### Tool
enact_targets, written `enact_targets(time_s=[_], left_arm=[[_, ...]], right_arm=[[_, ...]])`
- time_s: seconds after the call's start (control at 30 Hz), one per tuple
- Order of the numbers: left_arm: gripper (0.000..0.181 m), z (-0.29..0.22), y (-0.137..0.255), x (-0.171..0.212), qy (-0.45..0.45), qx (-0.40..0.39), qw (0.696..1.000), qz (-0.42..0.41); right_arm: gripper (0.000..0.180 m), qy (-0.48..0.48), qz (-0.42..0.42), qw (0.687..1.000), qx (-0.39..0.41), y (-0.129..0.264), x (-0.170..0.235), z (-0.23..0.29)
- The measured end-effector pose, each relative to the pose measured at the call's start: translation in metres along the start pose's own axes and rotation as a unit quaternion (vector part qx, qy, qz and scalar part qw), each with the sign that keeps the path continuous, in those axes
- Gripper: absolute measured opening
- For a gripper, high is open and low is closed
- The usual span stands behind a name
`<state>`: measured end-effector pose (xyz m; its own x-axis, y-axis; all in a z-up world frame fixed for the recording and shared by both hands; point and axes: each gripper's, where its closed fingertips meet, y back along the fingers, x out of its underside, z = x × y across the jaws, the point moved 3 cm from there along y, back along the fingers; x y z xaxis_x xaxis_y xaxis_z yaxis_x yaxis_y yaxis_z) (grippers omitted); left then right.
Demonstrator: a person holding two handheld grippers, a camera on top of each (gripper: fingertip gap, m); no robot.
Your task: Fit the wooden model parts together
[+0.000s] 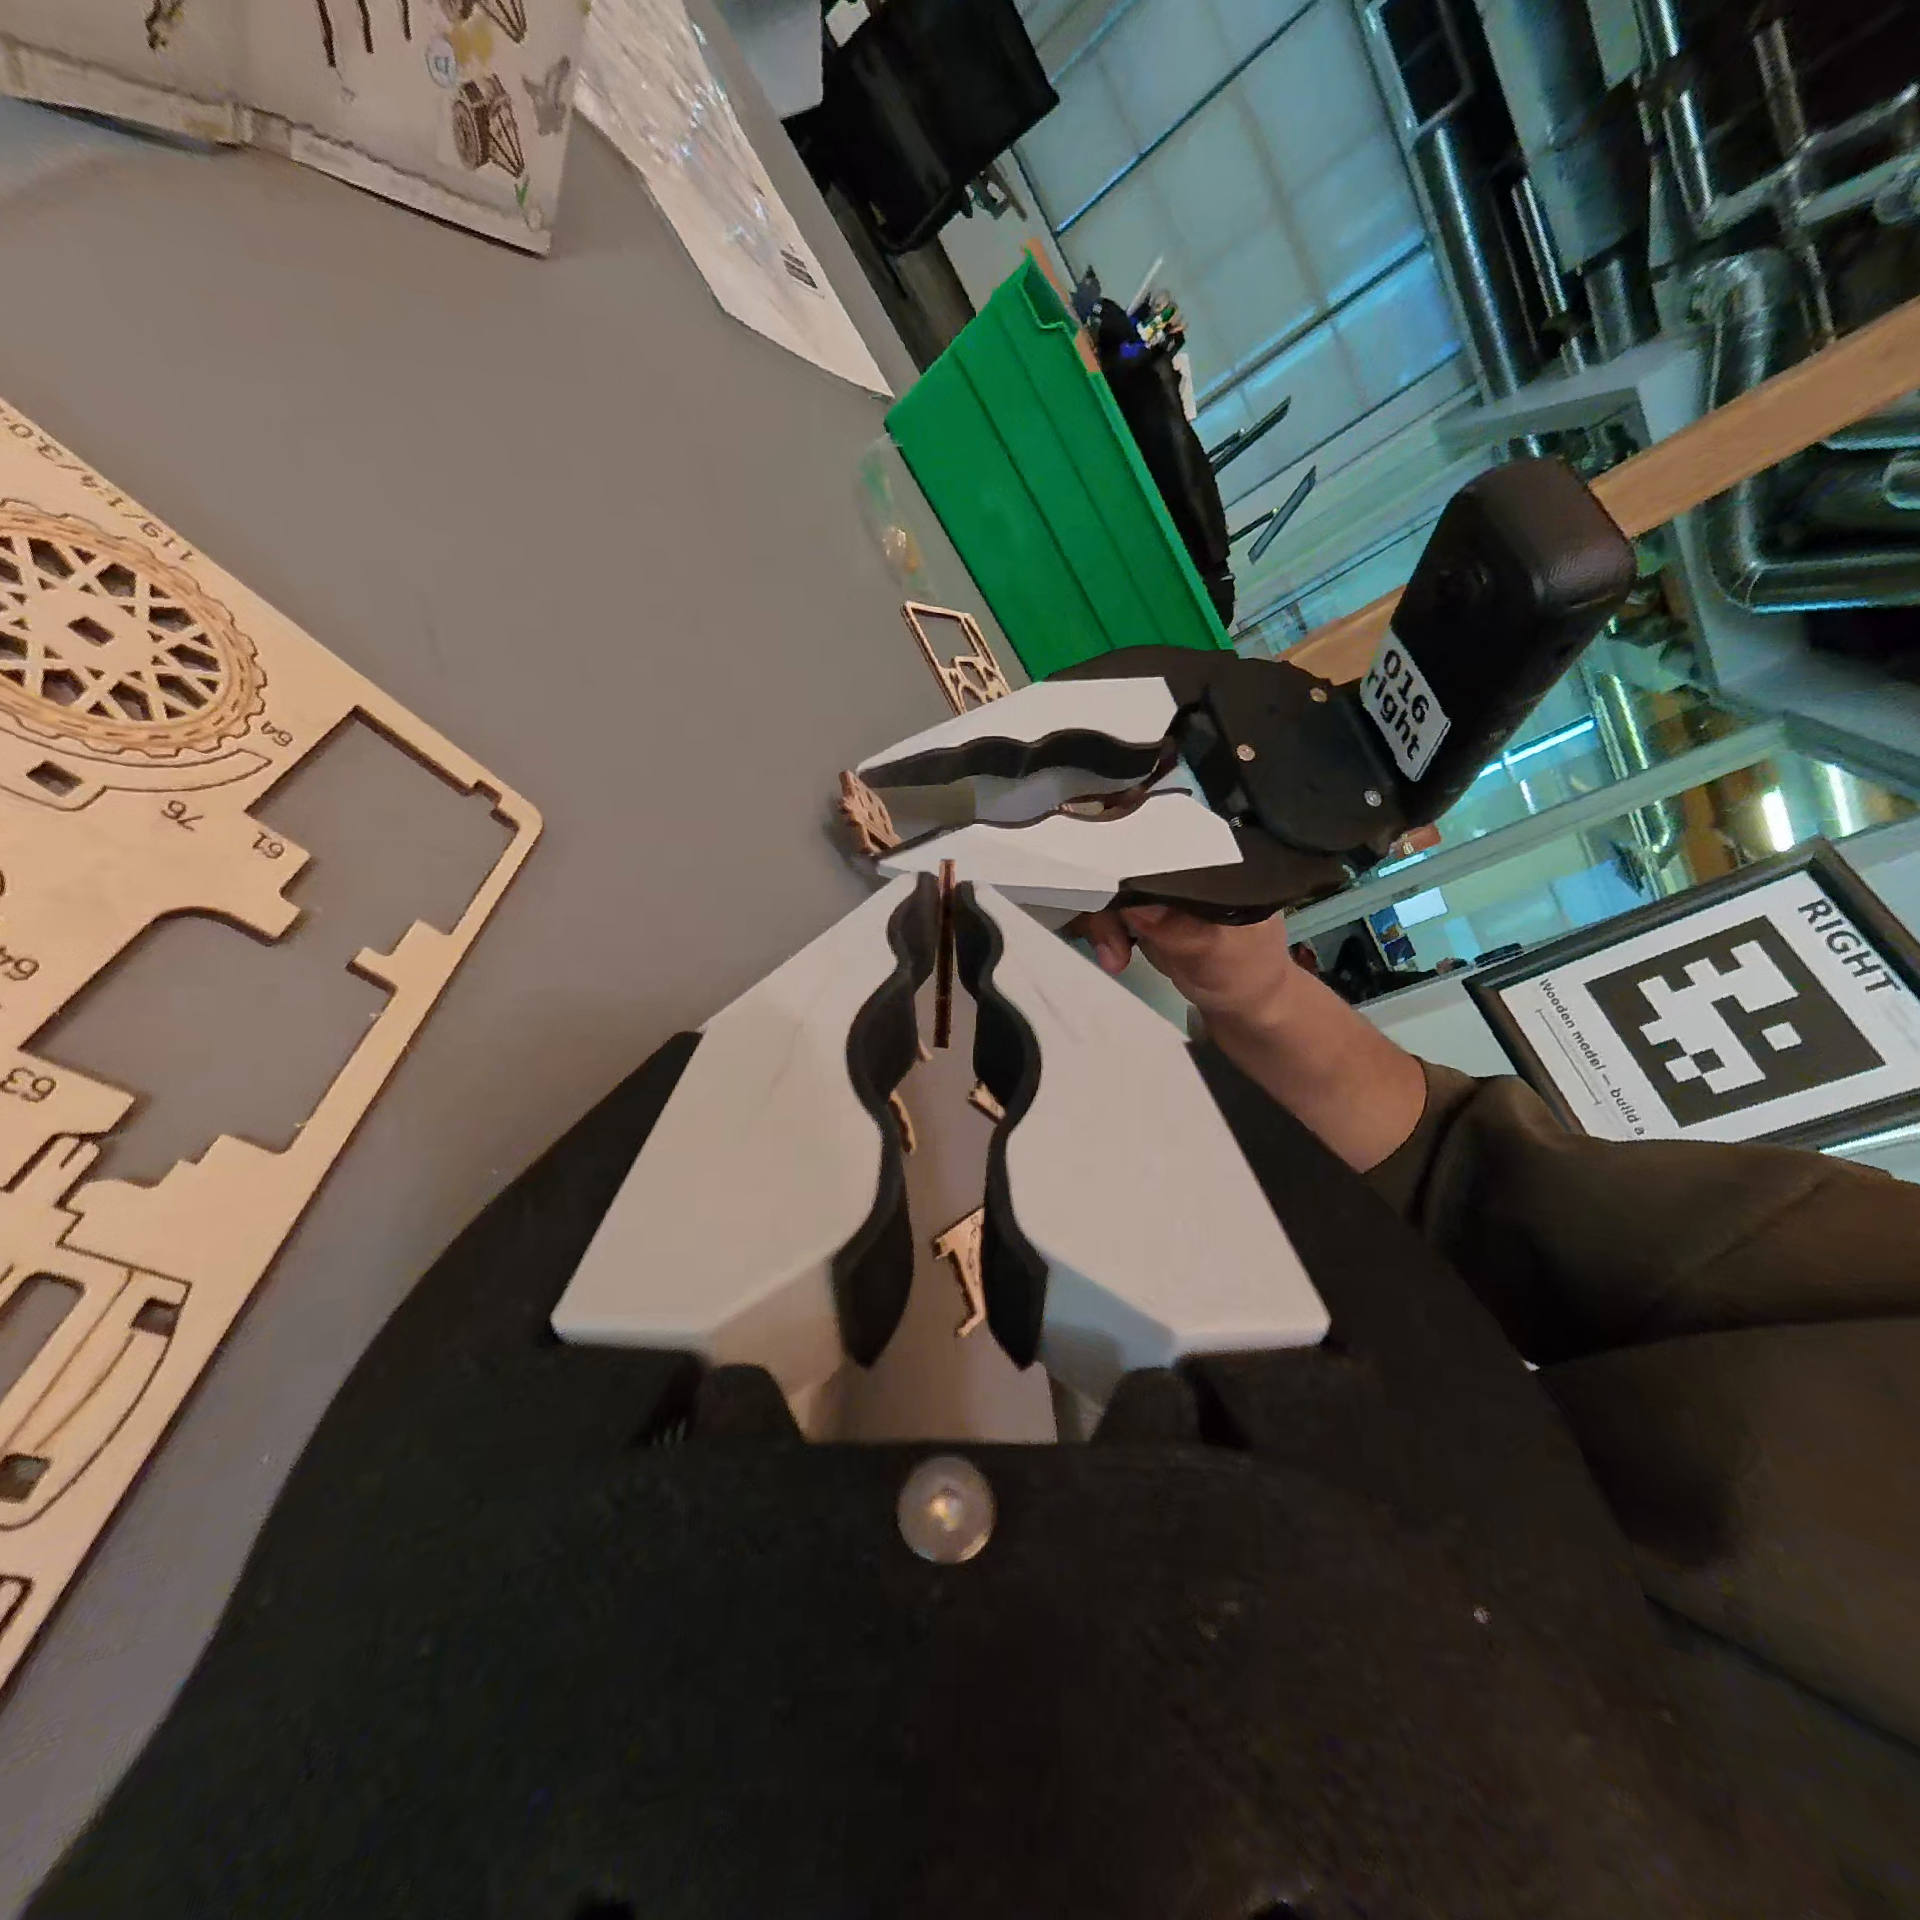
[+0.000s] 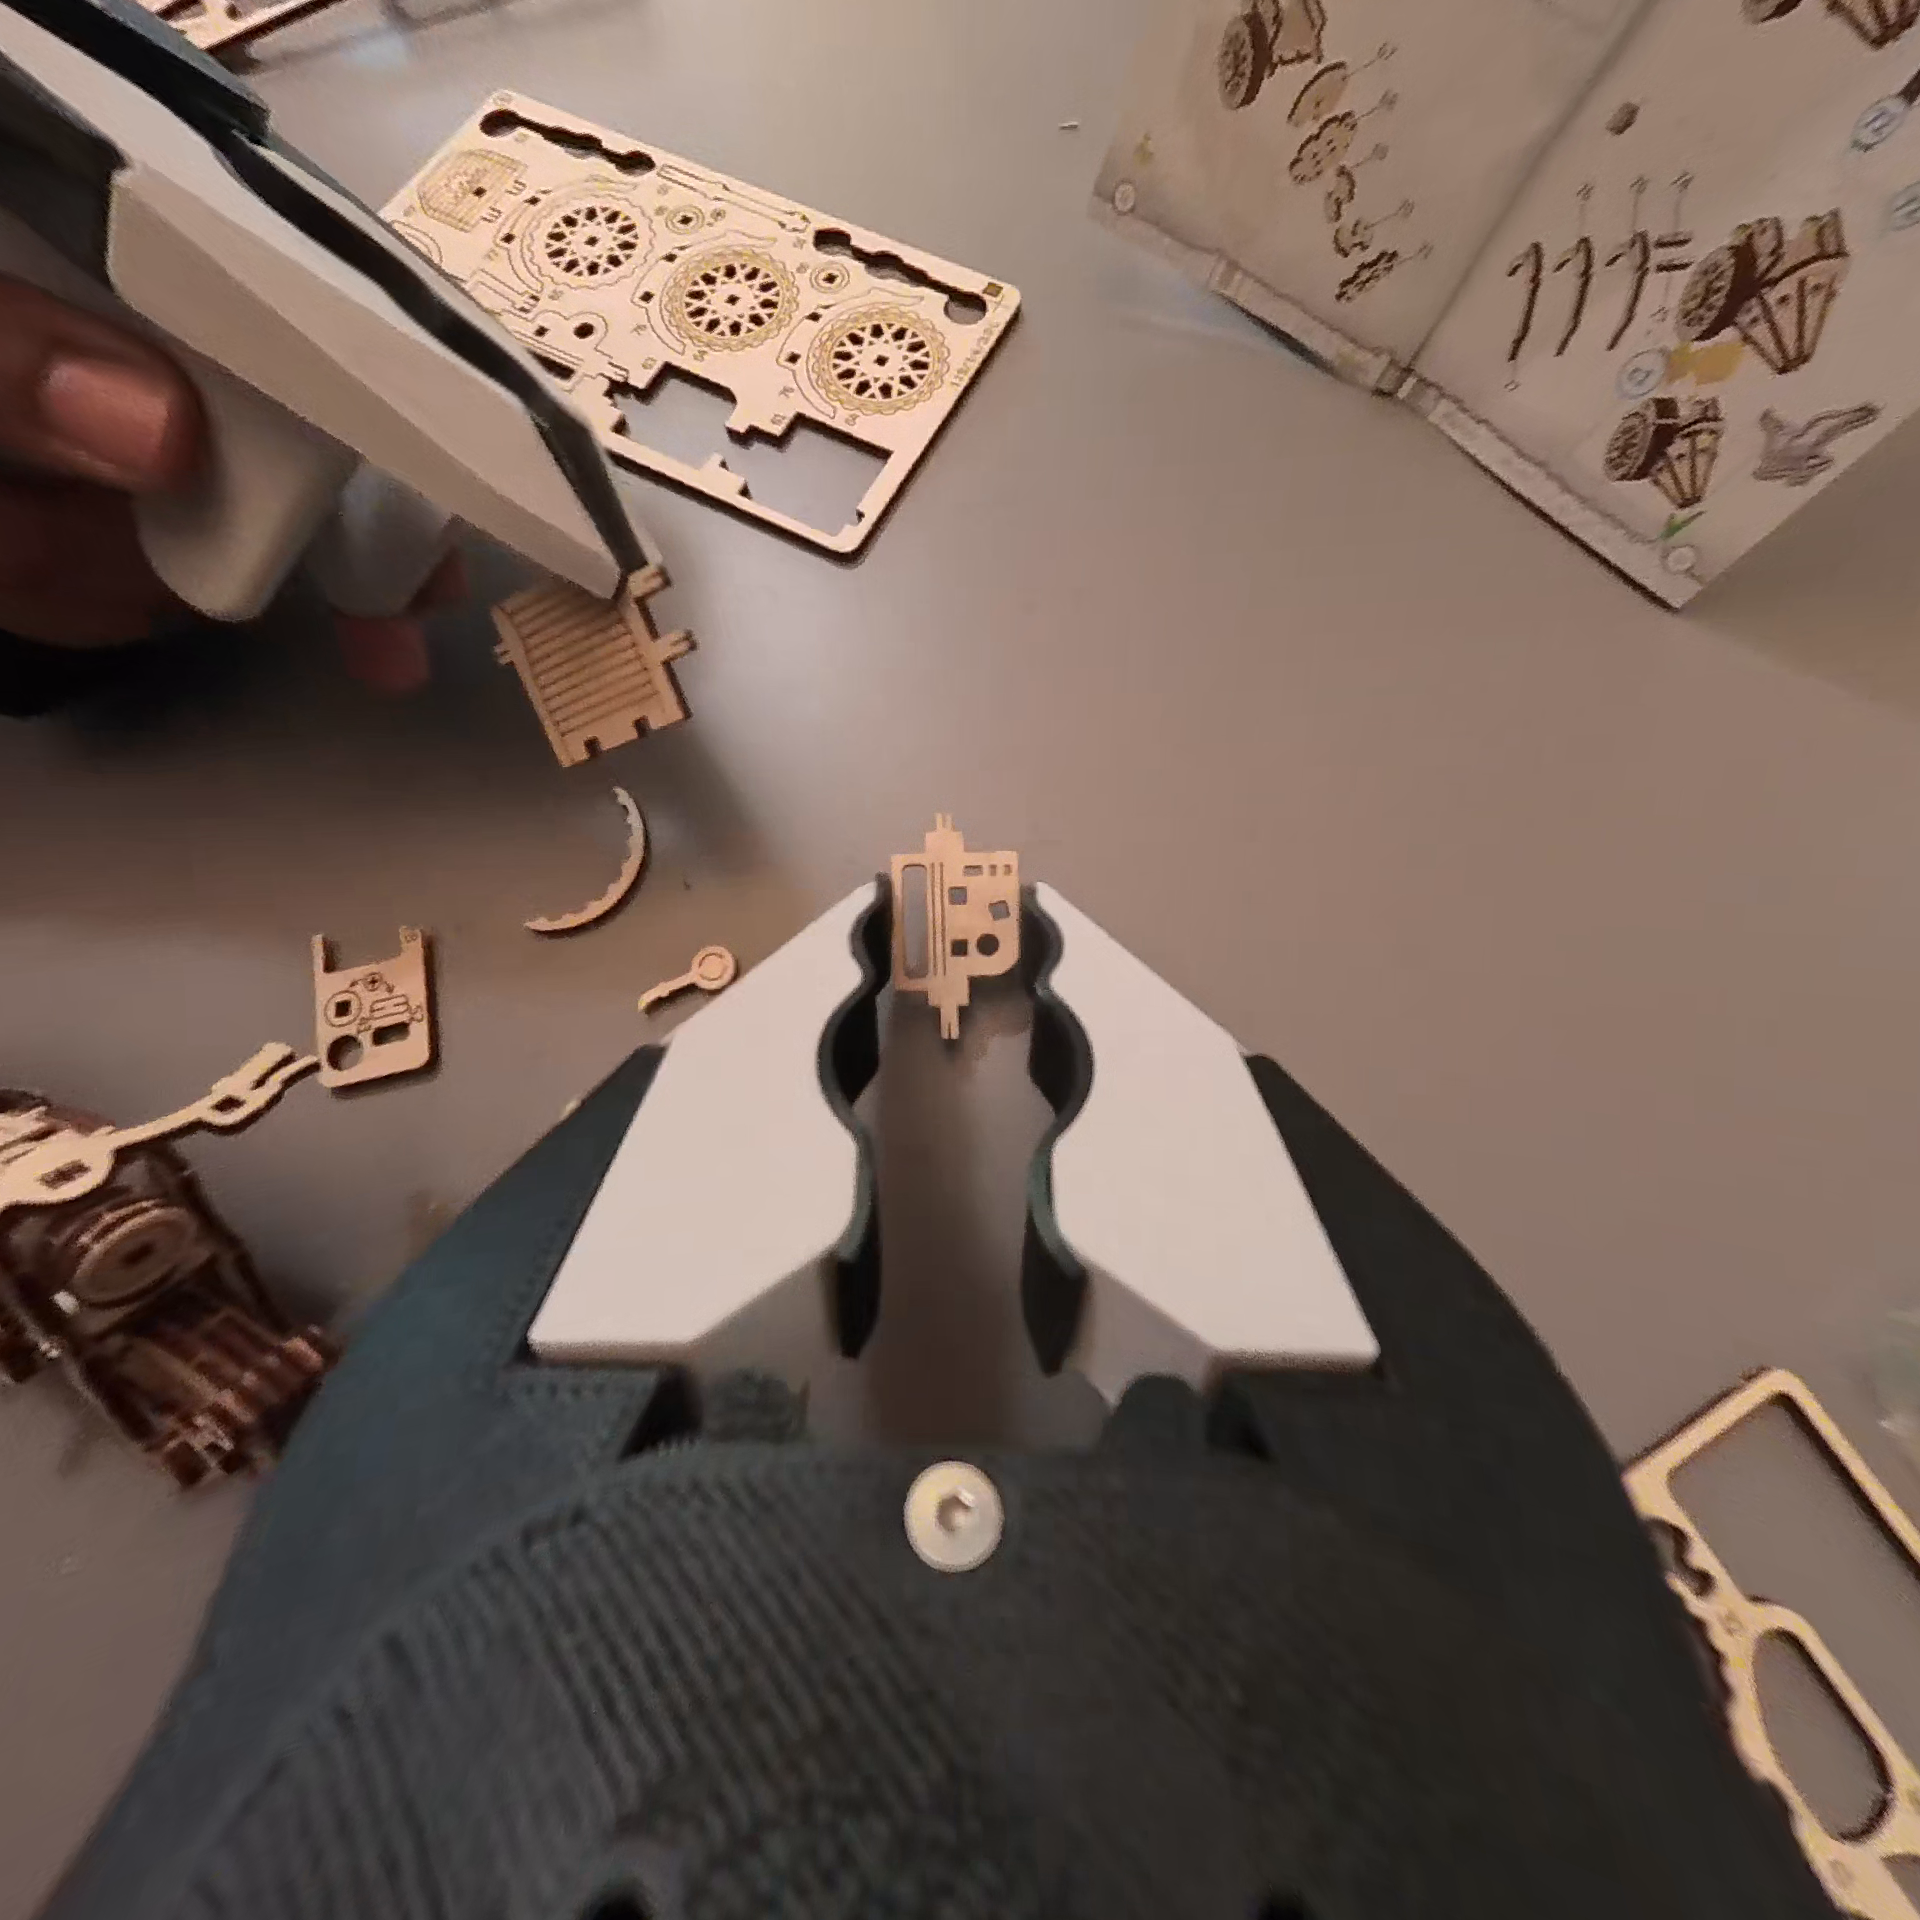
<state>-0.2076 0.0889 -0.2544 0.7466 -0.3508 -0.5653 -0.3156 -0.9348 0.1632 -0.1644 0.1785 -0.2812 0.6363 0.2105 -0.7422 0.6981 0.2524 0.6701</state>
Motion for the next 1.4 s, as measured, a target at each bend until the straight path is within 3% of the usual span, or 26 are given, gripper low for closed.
enact_targets(time_s=[0.17, 0.23, 0.4, 0.6, 0.7, 0.83, 0.9, 1.07, 1.17, 1.4], left_arm=[[0.001, 0.001, 0.0, -0.001, 0.004, 0.002, 1.0, -0.003], [0.001, 0.0, 0.0, -0.001, 0.006, 0.007, 1.0, -0.004], [0.001, -0.004, 0.001, -0.002, 0.007, 0.021, 1.0, -0.009], [0.001, -0.024, -0.003, -0.002, 0.021, 0.087, 0.996, -0.011], [0.001, -0.027, -0.007, 0.0, 0.018, 0.089, 0.996, -0.008], [0.006, -0.031, -0.006, -0.006, 0.018, 0.1, 0.994, -0.033], [0.026, -0.033, -0.004, -0.012, 0.018, 0.103, 0.993, -0.062], [0.039, -0.04, -0.008, -0.014, 0.052, 0.146, 0.983, -0.096], [0.036, -0.043, -0.013, -0.015, 0.1, 0.18, 0.97, -0.131], [0.003, -0.047, -0.01, -0.02, 0.087, 0.18, 0.964, -0.175]], right_arm=[[0.025, 0.01, 0.016, 1.0, 0.023, -0.004, 0.005, -0.004], [0.036, 0.006, 0.008, 1.0, 0.018, -0.002, 0.002, -0.003], [0.052, -0.054, -0.098, 0.991, -0.073, 0.023, -0.026, 0.009], [0.039, -0.152, -0.125, 0.961, -0.195, 0.028, -0.038, 0.034], [0.008, -0.175, -0.119, 0.949, -0.235, 0.026, -0.038, 0.043], [0.002, -0.23, -0.131, 0.918, -0.296, 0.031, -0.041, 0.044], [0.002, -0.267, -0.163, 0.903, -0.295, 0.036, -0.046, 0.033], [0.001, -0.355, -0.261, 0.843, -0.308, 0.05, -0.054, 0.012], [0.001, -0.363, -0.283, 0.834, -0.304, 0.049, -0.056, 0.016], [0.002, -0.324, -0.302, 0.854, -0.273, 0.05, -0.062, 0.032]])
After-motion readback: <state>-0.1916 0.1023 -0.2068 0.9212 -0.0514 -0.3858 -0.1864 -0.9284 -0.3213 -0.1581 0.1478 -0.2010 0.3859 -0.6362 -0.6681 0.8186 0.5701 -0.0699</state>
